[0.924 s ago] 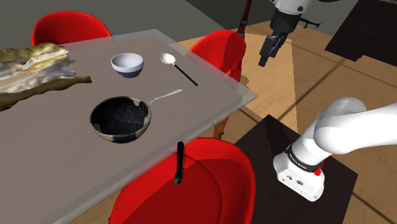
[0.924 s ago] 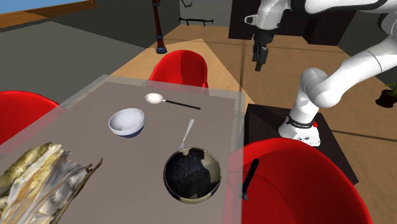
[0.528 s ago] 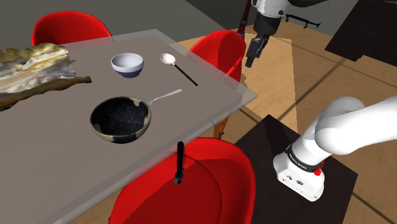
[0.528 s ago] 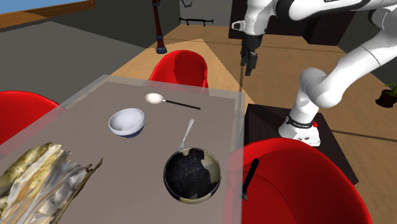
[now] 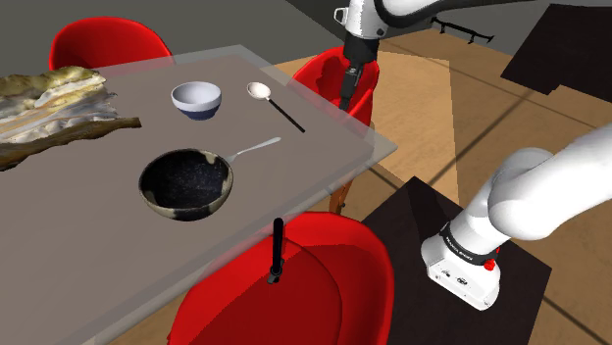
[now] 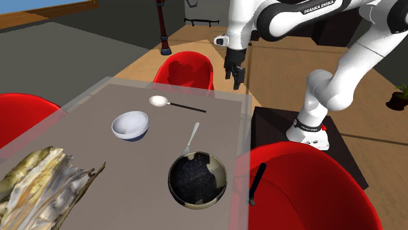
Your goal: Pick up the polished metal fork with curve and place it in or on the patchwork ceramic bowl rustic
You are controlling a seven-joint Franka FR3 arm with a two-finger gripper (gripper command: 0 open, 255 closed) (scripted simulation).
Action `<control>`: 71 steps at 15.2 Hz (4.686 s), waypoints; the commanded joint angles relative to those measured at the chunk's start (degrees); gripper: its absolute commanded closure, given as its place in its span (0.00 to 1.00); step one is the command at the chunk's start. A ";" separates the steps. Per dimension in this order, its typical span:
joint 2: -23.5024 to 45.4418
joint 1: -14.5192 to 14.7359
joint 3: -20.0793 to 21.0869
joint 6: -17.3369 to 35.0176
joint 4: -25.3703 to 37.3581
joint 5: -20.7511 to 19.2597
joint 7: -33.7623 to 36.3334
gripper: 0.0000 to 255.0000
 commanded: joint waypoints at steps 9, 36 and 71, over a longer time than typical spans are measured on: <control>19.18 4.62 3.38 6.12 13.31 0.01 -10.22 0.00; 47.60 13.03 10.08 11.98 35.27 -5.38 -22.45 0.00; 44.03 13.10 10.69 -2.57 46.38 -4.31 -22.80 1.00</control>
